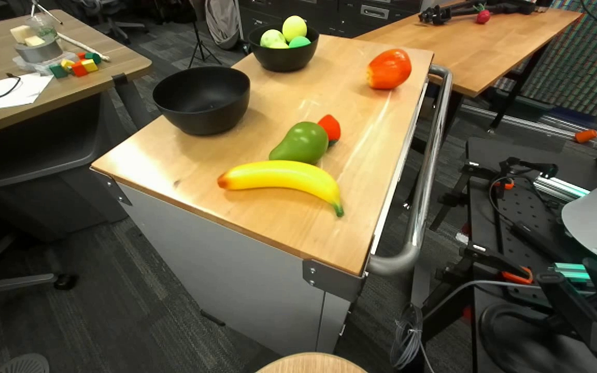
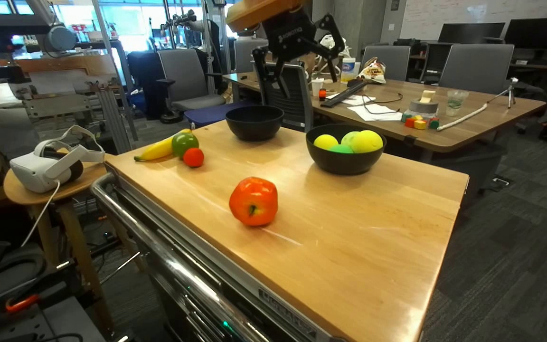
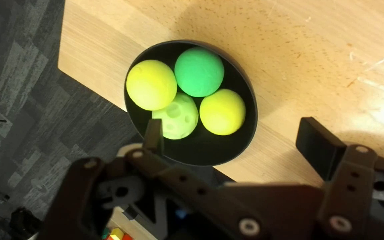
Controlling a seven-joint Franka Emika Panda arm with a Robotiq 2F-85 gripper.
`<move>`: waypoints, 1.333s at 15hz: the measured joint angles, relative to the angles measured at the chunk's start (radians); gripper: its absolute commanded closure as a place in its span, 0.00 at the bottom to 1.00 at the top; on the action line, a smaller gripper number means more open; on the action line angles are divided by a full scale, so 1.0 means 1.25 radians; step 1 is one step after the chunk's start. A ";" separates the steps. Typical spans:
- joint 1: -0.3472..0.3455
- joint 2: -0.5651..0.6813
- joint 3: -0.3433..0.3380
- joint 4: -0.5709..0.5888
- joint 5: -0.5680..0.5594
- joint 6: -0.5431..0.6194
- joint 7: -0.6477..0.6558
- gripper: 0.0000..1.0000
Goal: Remove the fruits from the left and right bowl respectively and put them on the table
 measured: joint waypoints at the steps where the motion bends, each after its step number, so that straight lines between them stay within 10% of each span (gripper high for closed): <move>1: -0.001 0.024 0.000 0.016 0.002 0.000 -0.009 0.00; 15: 0.011 0.286 -0.051 0.229 -0.303 -0.014 0.147 0.00; 18: 0.011 0.307 -0.051 0.246 -0.311 -0.026 0.162 0.12; 20: 0.010 0.320 -0.051 0.257 -0.311 -0.034 0.166 0.39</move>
